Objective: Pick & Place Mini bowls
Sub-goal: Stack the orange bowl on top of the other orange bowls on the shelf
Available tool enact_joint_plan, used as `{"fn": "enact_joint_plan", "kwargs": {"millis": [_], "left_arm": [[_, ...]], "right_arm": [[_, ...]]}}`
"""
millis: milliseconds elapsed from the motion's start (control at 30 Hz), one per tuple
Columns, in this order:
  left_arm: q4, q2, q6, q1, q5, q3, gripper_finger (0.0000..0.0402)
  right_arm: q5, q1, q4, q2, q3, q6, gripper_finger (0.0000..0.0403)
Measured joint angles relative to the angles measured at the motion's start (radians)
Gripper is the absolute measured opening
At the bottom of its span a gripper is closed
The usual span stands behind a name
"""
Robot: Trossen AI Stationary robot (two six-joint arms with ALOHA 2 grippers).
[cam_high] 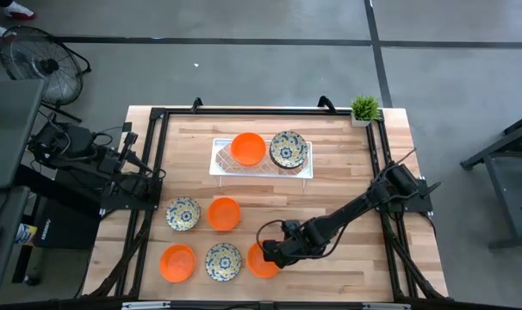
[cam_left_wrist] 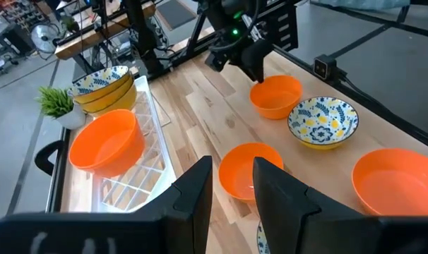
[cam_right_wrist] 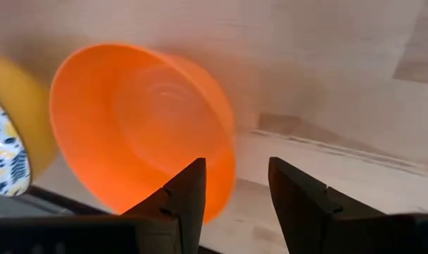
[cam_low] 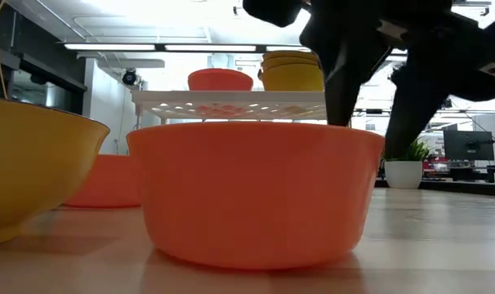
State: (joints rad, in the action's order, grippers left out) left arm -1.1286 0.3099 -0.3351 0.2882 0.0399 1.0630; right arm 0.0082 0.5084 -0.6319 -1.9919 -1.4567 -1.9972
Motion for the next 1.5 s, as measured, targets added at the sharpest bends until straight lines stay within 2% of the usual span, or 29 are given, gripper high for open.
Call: {"fn": "enact_joint_plan", "kwargs": {"millis": [433, 1000, 1300, 1500], "left_arm": [[0.001, 0.000, 0.000, 0.000, 0.004, 0.000, 0.0099], [0.001, 0.000, 0.000, 0.000, 0.005, 0.000, 0.0099], [0.001, 0.000, 0.003, 0.000, -0.005, 0.000, 0.0099], [0.001, 0.000, 0.020, 0.000, -0.005, 0.000, 0.0099]], "right_arm": [[-0.006, 0.000, 0.030, 0.000, 0.041, 0.026, 0.0136], [0.005, 0.000, 0.060, 0.000, 0.041, 0.053, 0.0005], [0.009, 0.000, 0.068, 0.002, 0.041, 0.045, 0.0001], [0.027, 0.004, 0.027, 0.002, -0.014, 0.057, 0.0001]]}}
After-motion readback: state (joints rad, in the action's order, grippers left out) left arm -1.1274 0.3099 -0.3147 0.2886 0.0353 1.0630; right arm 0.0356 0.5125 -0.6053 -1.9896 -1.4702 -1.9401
